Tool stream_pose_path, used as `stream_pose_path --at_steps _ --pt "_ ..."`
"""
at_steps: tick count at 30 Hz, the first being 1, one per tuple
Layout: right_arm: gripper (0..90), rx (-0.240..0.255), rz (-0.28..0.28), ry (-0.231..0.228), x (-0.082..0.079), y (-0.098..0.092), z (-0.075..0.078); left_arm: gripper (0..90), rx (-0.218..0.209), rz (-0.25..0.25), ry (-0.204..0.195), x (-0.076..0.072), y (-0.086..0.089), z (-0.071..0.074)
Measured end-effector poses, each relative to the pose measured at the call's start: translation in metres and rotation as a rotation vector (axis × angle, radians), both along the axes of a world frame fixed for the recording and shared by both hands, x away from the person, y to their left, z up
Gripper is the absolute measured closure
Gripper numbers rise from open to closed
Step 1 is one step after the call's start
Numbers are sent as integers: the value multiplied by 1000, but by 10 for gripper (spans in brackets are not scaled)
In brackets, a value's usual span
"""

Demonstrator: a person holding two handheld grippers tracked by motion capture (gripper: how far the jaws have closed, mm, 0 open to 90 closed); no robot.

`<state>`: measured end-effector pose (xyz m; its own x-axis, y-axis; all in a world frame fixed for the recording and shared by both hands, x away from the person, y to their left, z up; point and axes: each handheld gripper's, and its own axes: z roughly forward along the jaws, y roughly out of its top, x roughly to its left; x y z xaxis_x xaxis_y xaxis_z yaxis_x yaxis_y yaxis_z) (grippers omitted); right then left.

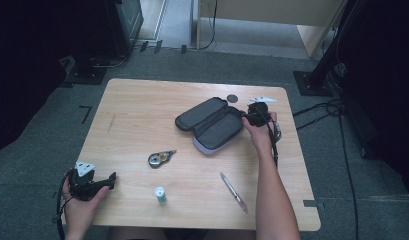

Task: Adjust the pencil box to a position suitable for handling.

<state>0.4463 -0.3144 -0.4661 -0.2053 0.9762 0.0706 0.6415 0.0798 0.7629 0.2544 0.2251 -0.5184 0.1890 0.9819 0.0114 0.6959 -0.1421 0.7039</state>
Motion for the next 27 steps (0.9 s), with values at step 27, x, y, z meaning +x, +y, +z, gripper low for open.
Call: stream_pose_path --at_steps 27 --pt "886 224 -325 97 -60 -13 -21 80 1 -7 2 -1 0 0"
